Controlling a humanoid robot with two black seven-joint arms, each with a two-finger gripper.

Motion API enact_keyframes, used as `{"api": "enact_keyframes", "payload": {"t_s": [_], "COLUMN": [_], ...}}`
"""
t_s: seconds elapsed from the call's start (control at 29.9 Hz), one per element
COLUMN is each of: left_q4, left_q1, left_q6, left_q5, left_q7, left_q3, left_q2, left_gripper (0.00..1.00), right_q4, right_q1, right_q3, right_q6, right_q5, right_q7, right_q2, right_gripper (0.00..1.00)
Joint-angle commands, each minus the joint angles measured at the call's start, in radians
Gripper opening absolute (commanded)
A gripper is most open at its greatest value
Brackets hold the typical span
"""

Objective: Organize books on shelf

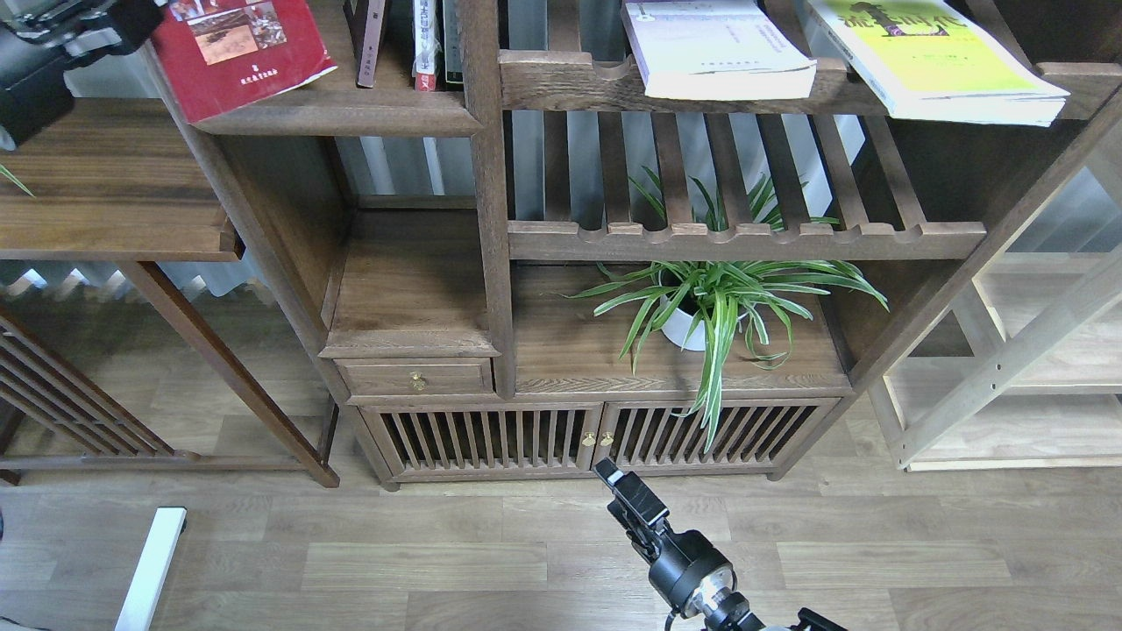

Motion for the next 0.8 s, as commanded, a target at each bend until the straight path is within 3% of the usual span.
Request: {"api": "enact_keyframes", "payload": {"t_s": [0.0, 0.17, 0.43, 0.67, 0.77], "left_q4": [0.010, 0.044, 0.048, 0.076, 0.076], "left_q1": [-0.044, -0.107, -0.136, -0.172, -0.173], "left_q6": [0.030, 0.056, 0.073, 0.076, 0.089], "left_q5": [0.000, 0.000, 0.003, 0.048, 0.057], "left_q7": [-0.024, -0.091, -0.119, -0.191, -0.203], "left_q3": [0.070, 0.144, 0.162, 0.193, 0.214], "left_q2": [0.000, -0.011, -0.003, -0.011, -0.014], "left_gripper": [0.00, 0.00, 0.00, 0.00, 0.00], "right_q4": [0.001, 0.001, 0.003, 0.013, 0.030], "right_q1": [-0.002, -0.002, -0.002, -0.003, -0.009], "right_q3": [0.001, 0.001, 0.001, -0.001, 0.001], "right_q6": [0.000, 0.000, 0.000, 0.000, 0.000], "right_q5": [0.000, 0.000, 0.001, 0.001, 0.001], "right_q7": [0.000, 0.000, 0.000, 0.000, 0.000], "right_q2": [0.000, -0.005, -0.017, -0.017, -0.026], "right_gripper": [1.00, 1.00, 1.00, 1.00, 1.00]}}
